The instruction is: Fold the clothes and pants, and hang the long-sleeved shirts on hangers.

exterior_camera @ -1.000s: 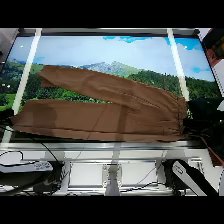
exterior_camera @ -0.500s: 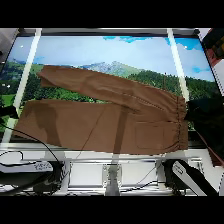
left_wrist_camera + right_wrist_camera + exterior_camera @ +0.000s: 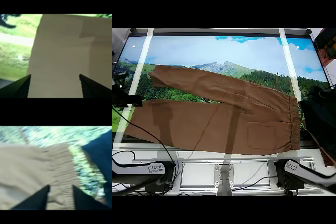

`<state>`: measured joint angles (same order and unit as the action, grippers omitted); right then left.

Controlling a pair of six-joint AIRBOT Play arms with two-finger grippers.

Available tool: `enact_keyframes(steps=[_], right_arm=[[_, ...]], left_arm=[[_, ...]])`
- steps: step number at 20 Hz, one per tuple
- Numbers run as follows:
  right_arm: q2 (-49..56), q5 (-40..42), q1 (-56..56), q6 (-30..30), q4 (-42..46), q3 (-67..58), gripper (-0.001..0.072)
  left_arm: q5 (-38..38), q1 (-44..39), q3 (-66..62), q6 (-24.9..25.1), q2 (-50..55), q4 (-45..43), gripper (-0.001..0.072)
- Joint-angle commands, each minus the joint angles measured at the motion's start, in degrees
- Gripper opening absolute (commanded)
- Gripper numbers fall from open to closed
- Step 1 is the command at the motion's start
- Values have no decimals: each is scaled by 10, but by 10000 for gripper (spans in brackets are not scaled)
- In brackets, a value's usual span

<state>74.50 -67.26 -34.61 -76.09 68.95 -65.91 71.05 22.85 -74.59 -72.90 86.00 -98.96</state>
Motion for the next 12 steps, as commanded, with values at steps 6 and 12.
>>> enact_keyframes(steps=[6,12], right_arm=[[191,-61,-56,100,-73,-44,568],[247,-31,-50,126,-105,-44,568]], left_arm=[[-11,-57,0,-22,0,6,704],[-24,-65,0,-35,0,7,704]])
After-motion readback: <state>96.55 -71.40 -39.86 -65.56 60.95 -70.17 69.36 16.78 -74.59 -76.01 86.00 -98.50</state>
